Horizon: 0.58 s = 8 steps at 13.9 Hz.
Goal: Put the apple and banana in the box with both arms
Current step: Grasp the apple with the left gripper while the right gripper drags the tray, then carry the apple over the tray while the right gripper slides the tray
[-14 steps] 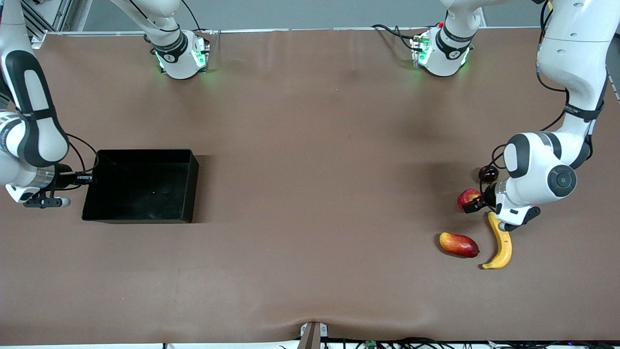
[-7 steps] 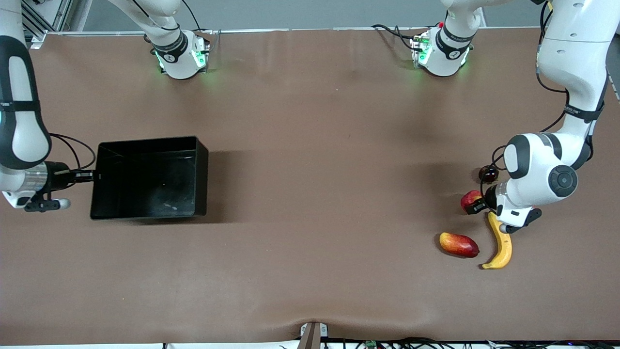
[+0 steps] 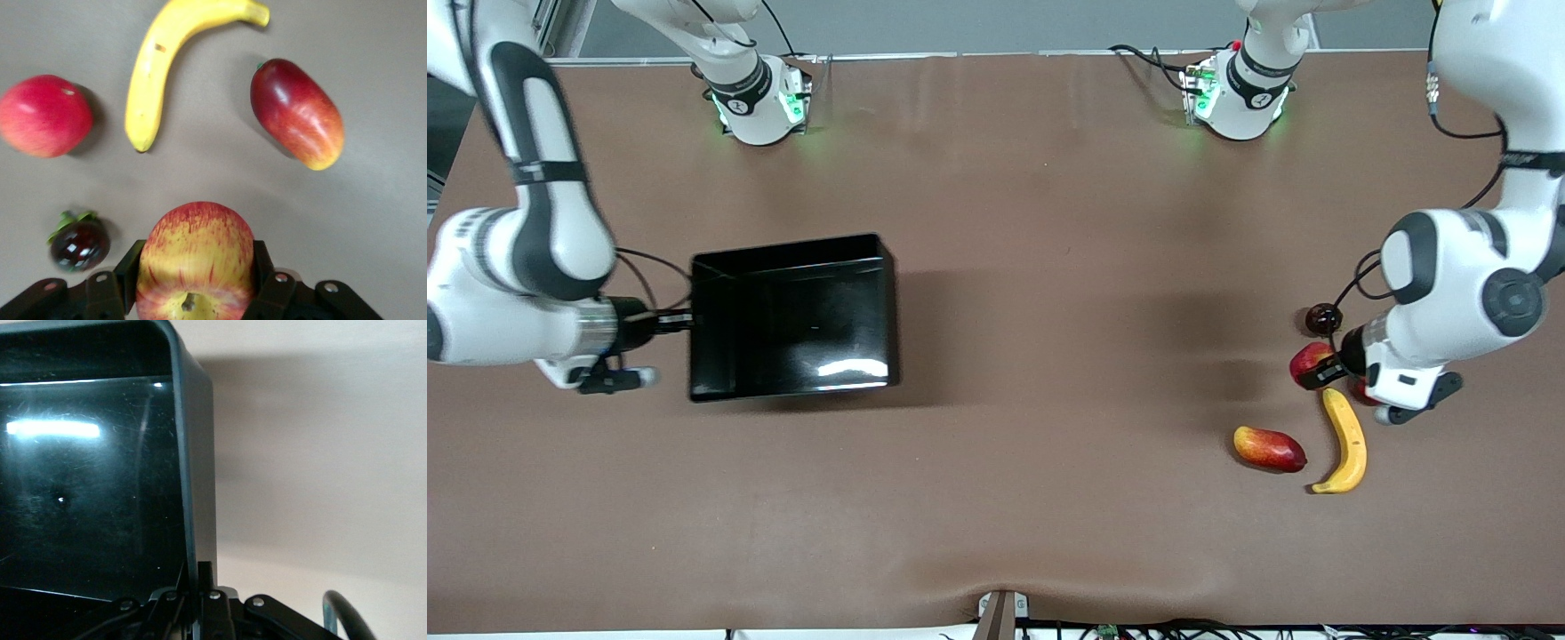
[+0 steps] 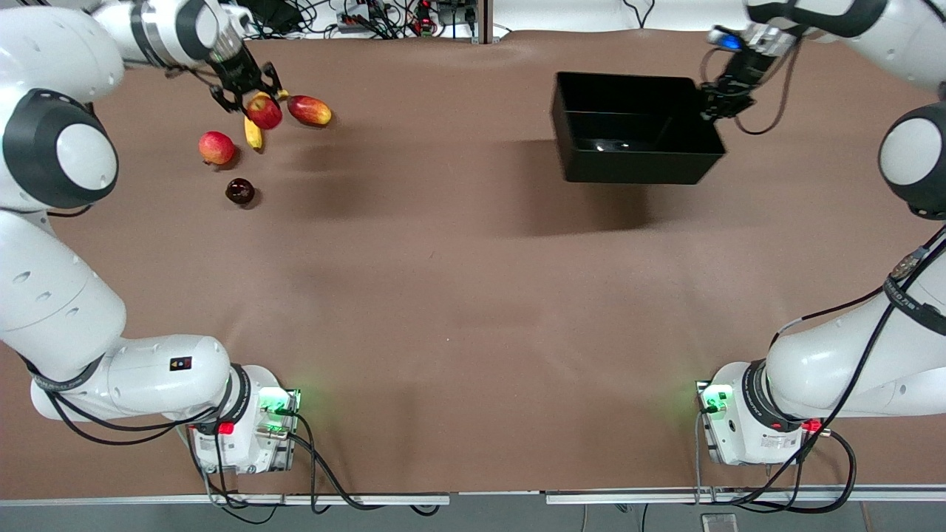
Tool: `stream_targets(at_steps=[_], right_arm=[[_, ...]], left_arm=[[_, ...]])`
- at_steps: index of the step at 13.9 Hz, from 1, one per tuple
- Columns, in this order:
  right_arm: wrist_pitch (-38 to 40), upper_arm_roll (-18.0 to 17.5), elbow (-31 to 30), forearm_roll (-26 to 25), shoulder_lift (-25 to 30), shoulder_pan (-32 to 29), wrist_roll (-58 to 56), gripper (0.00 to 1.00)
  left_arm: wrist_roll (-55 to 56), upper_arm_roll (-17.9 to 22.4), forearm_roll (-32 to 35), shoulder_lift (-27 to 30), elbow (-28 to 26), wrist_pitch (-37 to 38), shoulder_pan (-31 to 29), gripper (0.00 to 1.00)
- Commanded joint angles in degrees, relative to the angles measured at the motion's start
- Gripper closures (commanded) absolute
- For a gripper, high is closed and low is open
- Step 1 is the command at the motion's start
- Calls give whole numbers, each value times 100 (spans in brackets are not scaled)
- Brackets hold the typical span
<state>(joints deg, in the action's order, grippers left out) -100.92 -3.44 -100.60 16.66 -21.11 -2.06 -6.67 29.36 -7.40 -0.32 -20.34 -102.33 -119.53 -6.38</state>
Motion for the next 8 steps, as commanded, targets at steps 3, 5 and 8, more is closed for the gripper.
stream_targets(at_steps=[3,5,8], right_arm=[[-480,45,-188,294,203,950,1245,100],[-884,45,-302,294,203,1442,1877,100],[-1569,45,-311,303,98,2207,2844,100]], left_arm=[[964,-471,-65,294,696,1124,-4,100],[1421,-814,-65,346,828,1239,-21,100],[1966,-1270,-65,408,837,1274,-12,100]])
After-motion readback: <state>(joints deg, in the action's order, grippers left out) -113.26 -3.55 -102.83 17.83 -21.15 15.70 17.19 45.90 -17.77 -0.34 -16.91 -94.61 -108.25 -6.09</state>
